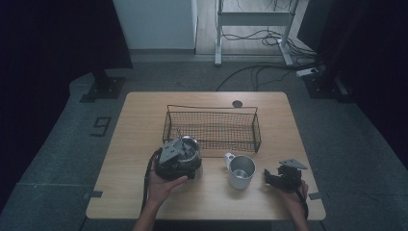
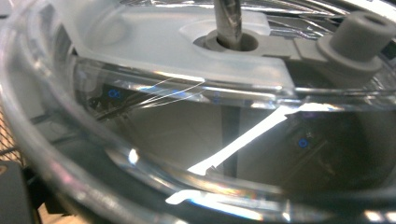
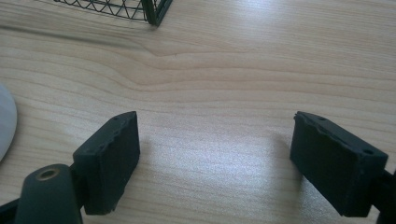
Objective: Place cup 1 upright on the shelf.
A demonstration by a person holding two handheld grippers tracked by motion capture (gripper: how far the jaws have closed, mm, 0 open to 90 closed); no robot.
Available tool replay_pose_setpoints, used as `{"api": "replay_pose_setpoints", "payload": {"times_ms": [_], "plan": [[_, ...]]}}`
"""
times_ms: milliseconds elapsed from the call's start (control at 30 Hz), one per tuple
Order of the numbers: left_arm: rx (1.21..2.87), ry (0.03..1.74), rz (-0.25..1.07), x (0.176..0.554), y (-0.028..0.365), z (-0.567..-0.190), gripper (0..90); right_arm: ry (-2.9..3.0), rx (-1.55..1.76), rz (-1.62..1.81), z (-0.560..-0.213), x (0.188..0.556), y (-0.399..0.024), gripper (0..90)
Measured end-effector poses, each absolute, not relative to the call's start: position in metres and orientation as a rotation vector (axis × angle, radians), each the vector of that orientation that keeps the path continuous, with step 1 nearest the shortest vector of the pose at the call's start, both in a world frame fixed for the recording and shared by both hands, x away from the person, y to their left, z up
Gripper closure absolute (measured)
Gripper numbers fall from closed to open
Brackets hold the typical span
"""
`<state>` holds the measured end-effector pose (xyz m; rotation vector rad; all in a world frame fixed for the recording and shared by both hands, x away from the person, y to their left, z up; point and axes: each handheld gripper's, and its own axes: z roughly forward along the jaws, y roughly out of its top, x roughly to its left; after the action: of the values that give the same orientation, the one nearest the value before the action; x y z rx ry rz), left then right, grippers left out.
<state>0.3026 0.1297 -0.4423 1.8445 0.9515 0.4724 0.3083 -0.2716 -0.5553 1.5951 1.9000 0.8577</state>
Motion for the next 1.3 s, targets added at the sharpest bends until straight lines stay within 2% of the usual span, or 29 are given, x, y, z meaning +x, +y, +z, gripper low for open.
{"api": "replay_pose_setpoints", "payload": {"times_ms": [1300], "plan": [[1.846,0.948,0.518,0.324,0.128,-0.408,3.7,1.900,1.595,0.858,-0.555,0.309,-0.272,15.7]]}}
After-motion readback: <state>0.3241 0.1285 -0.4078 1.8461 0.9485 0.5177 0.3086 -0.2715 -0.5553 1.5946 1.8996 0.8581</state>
